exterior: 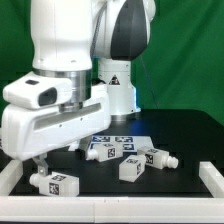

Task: Assemble one leg

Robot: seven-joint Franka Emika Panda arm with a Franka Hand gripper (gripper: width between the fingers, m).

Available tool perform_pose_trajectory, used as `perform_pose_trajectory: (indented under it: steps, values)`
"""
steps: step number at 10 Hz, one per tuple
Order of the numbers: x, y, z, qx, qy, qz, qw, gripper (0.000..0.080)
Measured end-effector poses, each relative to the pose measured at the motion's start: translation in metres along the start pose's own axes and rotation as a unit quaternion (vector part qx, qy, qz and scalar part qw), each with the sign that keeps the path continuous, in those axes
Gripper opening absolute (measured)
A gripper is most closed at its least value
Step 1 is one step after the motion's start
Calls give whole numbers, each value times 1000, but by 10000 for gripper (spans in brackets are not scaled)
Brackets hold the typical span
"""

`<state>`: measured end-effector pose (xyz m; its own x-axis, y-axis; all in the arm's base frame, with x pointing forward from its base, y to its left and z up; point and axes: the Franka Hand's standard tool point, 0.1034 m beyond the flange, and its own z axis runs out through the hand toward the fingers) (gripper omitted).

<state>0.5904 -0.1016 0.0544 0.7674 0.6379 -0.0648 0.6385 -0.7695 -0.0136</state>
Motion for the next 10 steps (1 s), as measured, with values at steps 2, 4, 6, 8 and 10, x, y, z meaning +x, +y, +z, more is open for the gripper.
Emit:
perform_pose_trajectory:
  steps: [2,4,6,8,10]
  values:
    - [15,-40,-3,0,-1,50,999,649]
    - [34,-54,-14,-8,8,61,998,649]
    - [32,-53,-12,-8,6,62,998,649]
    - [34,-53,-10,-15,17,85,996,649]
    - [35,-86,-3,-28,43,243,969,649]
